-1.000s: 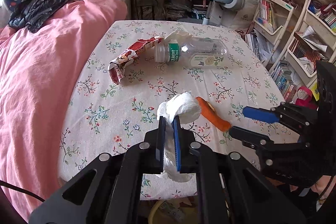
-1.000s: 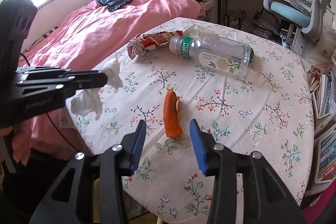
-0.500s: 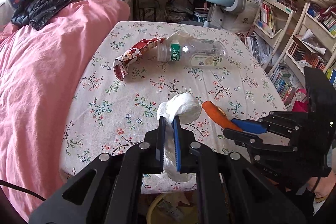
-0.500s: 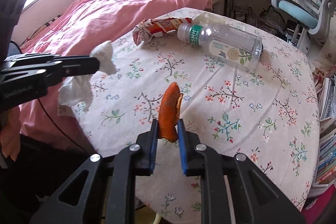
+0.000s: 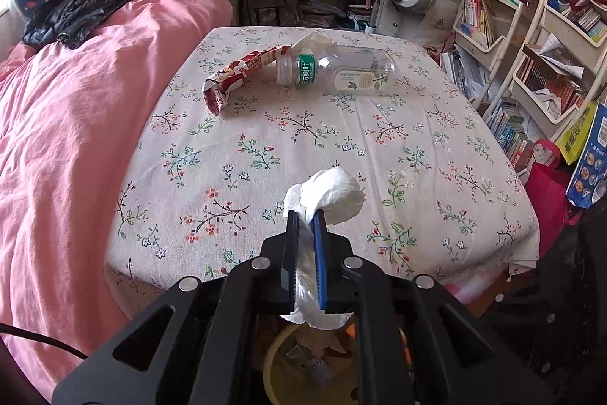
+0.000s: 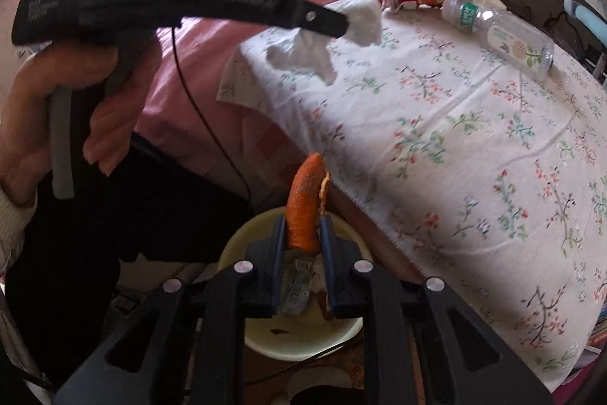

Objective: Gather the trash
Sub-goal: 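Carry both held items to the yellow bin and open both tools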

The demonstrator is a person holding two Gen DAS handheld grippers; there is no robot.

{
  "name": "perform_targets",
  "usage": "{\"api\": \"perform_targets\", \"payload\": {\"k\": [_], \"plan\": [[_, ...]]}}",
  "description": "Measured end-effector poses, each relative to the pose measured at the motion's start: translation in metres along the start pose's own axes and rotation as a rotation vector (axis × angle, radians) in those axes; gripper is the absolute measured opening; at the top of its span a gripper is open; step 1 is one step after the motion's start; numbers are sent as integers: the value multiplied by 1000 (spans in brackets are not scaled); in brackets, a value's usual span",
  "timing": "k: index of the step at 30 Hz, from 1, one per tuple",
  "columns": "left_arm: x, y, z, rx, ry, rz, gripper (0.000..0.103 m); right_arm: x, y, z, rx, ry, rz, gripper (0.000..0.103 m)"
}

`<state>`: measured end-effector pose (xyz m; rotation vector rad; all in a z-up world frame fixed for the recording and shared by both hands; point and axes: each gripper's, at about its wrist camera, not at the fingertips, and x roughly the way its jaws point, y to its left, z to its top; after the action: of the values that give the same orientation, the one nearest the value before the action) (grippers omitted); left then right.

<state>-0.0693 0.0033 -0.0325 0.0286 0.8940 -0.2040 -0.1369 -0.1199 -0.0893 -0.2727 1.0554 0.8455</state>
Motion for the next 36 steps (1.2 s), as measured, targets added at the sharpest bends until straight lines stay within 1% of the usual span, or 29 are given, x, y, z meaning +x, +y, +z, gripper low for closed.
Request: {"api": "perform_targets", "payload": {"k": [2,4,8,12,16,19,25,27,29,32,34,36], "plan": [[0,-3,-5,7,7,3,8,3,2,-4,3,21,-10,20],[-1,-5,-10,10,17,4,8,0,1,-8,17,15,-28,21],[-2,-10,-21,20,40,10,8,-16,-8,-15,79,-40,-68,29],[-2,-17,-32,37,61,8,8,-28,-22,-20,151,-96,-133,30],[-1,-26,-44,59,88,5,8,-38,-32,-23,210,-146,-174,31],[-1,-30,-52,70,104,4,8,-43,-37,-25,226,-170,-196,38],[-2,-36,-67,83,134,-2,8,-45,-41,-31,222,-160,-238,38],[-2,-38,-72,88,152,-8,8,-47,-41,-33,224,-162,-251,42],[-1,-40,-76,93,173,-19,8,-50,-40,-36,224,-167,-272,47],[1,-46,-84,110,209,-36,9,-51,-43,-38,232,-169,-295,52],[4,-50,-88,123,233,-47,15,-52,-47,-39,245,-170,-311,54],[4,-51,-89,125,235,-40,30,-53,-51,-41,262,-172,-322,54]]}}
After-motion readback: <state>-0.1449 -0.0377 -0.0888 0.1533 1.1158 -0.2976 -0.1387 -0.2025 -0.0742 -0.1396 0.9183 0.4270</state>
